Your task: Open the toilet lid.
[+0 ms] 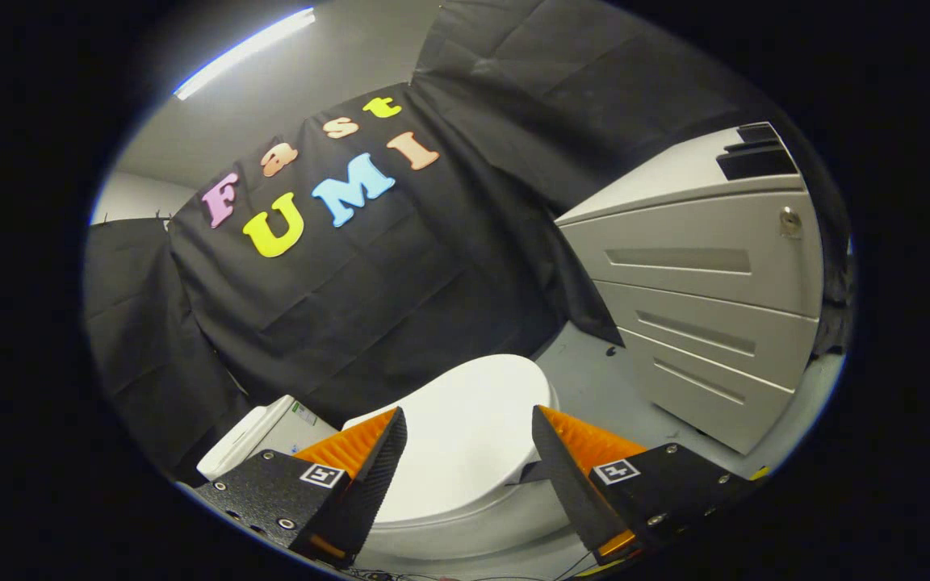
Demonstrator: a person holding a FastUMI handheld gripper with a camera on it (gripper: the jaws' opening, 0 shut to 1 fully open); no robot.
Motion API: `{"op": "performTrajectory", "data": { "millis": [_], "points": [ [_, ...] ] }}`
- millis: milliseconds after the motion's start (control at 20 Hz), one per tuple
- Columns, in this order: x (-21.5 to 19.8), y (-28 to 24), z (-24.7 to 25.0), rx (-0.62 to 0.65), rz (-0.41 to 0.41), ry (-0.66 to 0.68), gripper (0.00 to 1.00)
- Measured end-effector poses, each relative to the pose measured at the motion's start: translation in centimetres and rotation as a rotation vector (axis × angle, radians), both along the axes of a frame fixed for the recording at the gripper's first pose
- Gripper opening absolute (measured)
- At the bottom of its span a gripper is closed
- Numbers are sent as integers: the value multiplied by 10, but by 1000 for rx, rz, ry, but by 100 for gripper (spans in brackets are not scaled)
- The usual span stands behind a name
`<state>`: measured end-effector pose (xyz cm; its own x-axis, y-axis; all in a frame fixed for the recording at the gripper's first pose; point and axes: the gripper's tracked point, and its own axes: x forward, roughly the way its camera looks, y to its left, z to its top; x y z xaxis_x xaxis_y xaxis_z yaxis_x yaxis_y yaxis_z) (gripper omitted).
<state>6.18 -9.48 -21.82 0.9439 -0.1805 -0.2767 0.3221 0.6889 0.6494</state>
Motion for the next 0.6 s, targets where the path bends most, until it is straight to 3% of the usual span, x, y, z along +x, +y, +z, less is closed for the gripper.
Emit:
{"op": "performTrajectory", "data": {
  "millis": [450, 600],
  "points": [
    [-1, -25, -62, 165, -111, 74, 96],
    [1, -22, -79, 230, -116, 88, 95]
  ]
}}
